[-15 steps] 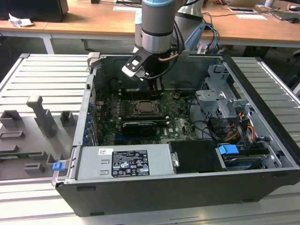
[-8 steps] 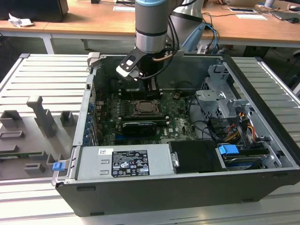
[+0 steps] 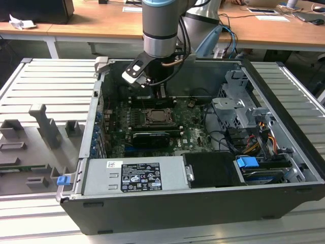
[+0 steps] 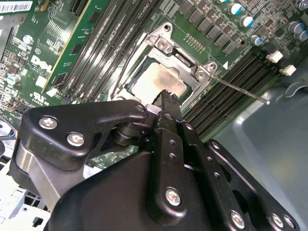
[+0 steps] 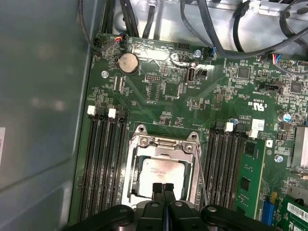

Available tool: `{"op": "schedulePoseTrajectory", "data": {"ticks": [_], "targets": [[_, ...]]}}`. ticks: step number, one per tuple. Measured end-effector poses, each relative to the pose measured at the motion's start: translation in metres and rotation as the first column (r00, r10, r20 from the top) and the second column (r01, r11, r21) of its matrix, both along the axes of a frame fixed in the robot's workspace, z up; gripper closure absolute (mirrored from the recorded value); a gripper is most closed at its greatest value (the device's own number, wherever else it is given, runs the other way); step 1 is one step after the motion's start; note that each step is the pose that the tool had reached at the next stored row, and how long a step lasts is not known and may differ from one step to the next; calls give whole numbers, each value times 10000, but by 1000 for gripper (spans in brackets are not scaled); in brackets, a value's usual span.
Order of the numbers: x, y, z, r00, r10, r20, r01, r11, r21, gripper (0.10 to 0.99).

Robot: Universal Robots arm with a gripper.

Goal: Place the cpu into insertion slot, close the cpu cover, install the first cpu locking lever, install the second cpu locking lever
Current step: 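Close the cpu cover, then install the first cpu locking lever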

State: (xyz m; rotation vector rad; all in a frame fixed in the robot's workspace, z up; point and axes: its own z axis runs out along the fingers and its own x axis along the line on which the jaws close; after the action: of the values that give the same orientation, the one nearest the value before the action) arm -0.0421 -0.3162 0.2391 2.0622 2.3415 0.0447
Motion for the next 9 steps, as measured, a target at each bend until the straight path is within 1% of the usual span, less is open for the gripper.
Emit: {"op": "schedulePoseTrajectory", "data": {"ticks": [5,9], "targets": [[-19,0,0,10000,1,0,-1,10000,0,980],[-20,0,40,10000,0,-1,0,10000,-5,980]]}}
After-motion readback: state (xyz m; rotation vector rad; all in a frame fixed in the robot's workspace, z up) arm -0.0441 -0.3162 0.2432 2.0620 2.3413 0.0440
